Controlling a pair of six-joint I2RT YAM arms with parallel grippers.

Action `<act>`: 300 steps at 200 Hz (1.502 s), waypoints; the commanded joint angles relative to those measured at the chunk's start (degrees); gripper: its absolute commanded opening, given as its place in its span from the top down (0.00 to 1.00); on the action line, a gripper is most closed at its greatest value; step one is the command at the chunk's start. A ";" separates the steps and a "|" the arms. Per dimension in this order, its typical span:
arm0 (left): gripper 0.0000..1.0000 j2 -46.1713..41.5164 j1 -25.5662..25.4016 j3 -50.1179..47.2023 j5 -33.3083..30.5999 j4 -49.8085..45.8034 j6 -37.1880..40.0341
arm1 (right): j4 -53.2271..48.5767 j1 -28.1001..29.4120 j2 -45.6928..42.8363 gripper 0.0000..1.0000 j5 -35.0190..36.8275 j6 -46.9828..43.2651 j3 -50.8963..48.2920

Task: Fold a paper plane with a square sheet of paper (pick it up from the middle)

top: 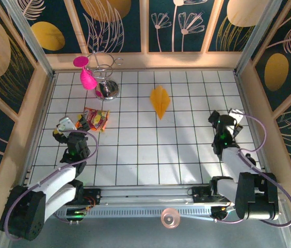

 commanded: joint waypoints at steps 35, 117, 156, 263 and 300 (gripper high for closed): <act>0.01 9.77 7.71 -0.60 18.40 15.57 7.89 | 29.79 -0.14 8.44 0.01 -2.07 -7.10 -7.73; 0.01 24.58 14.60 3.75 32.40 26.04 7.61 | 49.07 -1.11 22.78 0.01 -14.41 -12.53 -7.31; 0.01 31.62 16.01 1.94 36.50 35.90 7.22 | 52.08 -1.78 26.58 0.01 -17.44 -12.78 -7.26; 0.01 31.84 16.10 0.59 37.26 38.64 7.91 | 50.93 -1.32 26.74 0.01 -17.53 -13.62 -6.36; 0.01 31.94 16.10 -0.06 40.35 40.10 9.07 | 50.93 -1.37 26.87 0.01 -17.46 -13.66 -6.42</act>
